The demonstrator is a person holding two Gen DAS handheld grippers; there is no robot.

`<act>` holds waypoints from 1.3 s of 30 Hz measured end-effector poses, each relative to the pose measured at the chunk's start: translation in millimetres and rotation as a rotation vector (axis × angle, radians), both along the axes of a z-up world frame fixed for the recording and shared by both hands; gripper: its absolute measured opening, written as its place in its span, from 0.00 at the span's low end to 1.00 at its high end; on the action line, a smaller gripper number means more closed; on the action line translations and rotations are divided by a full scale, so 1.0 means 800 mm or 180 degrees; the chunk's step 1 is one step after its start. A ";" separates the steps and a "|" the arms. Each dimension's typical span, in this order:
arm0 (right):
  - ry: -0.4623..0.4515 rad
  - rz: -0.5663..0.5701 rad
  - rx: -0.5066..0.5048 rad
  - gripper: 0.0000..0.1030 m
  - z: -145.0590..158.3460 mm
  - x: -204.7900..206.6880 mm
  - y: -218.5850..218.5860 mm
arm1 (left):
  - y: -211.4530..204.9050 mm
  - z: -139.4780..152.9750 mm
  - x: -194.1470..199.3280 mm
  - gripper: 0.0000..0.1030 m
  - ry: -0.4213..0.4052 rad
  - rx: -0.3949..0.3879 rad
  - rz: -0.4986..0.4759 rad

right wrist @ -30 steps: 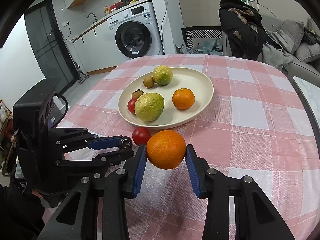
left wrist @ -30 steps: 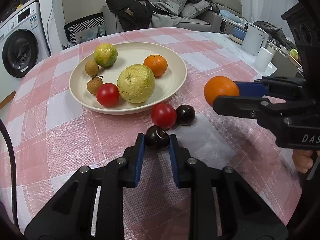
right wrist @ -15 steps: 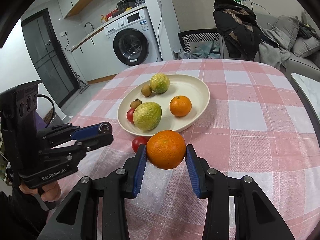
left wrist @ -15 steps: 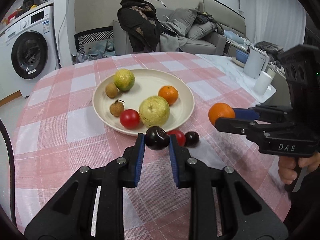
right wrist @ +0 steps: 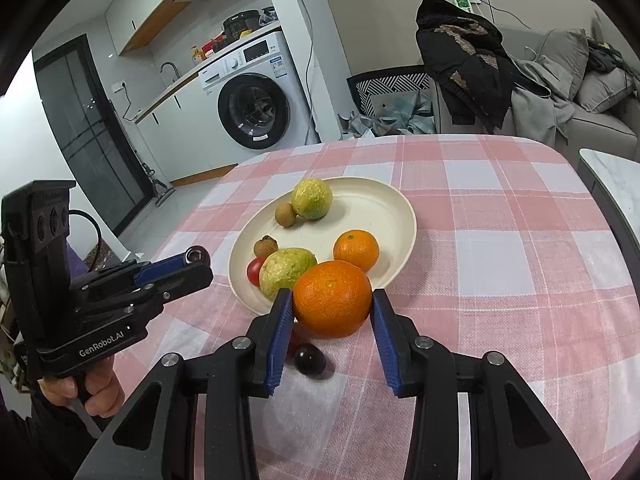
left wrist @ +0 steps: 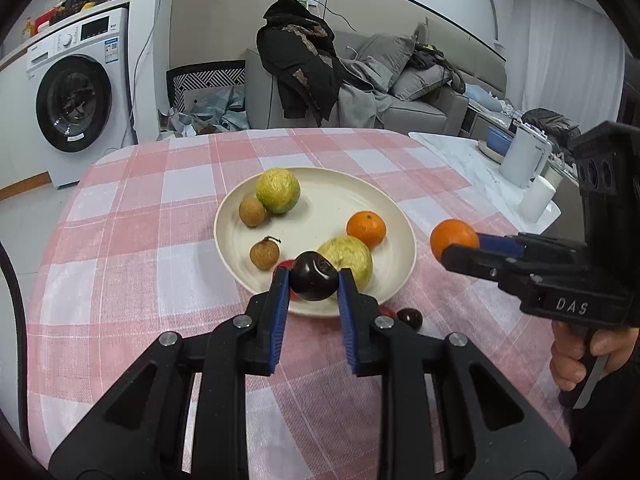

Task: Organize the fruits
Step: 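Carry the orange and dark plum onto the cream plate and open both tools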

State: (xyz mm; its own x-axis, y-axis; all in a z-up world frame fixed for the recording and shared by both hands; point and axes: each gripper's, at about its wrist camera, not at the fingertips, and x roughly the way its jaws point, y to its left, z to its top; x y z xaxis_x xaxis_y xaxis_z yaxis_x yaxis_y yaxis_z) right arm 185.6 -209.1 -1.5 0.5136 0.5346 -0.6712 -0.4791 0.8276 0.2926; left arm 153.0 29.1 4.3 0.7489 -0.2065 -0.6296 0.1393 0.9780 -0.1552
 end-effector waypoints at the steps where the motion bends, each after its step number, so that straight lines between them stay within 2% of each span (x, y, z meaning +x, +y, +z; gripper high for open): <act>1: -0.0001 0.0002 0.0000 0.39 0.000 0.002 0.001 | 0.000 0.001 0.003 0.21 -0.0007 0.0001 0.0002; 24: 0.0085 0.0026 -0.0147 0.39 -0.022 0.046 0.022 | -0.004 -0.026 0.104 0.21 0.0206 -0.0031 0.0062; 39: 0.0142 0.0081 -0.0208 0.39 -0.031 0.055 0.030 | -0.009 -0.041 0.132 0.21 0.0279 0.0005 0.0081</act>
